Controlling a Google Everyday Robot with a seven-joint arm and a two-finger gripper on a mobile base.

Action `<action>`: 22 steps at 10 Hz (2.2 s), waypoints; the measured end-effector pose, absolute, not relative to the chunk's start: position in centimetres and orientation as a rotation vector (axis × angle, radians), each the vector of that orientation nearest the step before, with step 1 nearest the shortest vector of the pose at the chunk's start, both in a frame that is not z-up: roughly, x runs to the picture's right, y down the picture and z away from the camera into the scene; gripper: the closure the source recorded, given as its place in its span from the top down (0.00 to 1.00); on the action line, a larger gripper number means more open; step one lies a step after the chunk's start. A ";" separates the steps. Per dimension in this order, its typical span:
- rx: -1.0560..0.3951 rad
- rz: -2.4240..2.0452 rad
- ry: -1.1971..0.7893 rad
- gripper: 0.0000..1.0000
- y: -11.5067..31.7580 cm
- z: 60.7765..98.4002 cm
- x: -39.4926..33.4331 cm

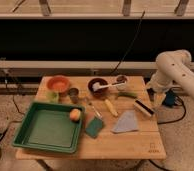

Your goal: Place pepper in red bowl

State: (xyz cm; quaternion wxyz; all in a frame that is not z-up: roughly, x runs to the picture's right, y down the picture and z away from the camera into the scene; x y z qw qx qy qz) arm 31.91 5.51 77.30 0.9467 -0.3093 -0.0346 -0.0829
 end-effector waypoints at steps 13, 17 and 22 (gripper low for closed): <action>-0.684 -0.005 -0.073 0.70 2.2 86.4 26.5; -0.713 0.171 -0.067 0.70 1.6 89.4 26.8; -0.719 0.274 -0.063 0.70 3.5 91.7 26.1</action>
